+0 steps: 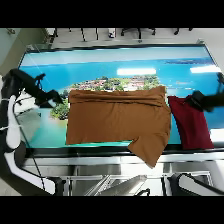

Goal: Fold the shirts.

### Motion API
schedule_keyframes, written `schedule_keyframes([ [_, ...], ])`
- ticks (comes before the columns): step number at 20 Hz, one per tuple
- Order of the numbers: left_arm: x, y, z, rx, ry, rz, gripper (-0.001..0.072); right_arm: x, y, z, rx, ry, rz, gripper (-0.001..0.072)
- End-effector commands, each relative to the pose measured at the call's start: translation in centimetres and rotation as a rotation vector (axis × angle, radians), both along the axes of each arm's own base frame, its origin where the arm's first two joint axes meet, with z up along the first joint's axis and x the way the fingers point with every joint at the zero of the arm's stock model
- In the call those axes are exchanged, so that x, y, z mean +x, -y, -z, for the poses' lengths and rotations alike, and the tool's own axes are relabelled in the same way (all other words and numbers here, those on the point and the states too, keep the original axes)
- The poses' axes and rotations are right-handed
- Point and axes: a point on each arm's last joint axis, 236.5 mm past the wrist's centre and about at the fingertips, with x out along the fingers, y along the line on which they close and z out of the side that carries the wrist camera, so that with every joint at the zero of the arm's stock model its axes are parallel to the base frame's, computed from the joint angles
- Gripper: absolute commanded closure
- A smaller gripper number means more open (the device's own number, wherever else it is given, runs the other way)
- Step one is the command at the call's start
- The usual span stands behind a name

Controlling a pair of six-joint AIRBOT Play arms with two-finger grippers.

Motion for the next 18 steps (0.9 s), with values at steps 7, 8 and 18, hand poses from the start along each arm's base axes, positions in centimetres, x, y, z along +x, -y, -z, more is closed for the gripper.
schedule_keyframes([
  [7,-15.0,5.3,7.2,-0.212,-0.138,-0.085,0.0003,-15.1,-6.4,7.2,0.238,-0.245,0.189,0.0192],
  [8,-15.2,5.3,7.6,-0.207,-0.138,-0.091,0.0003,-15.6,-7.0,7.7,0.25,-0.256,0.176,0.0192],
  [18,-11.2,9.0,7.0,-0.269,0.031,-0.072,0.0696,-17.3,-10.3,10.3,0.352,-0.276,0.156,0.0195],
])
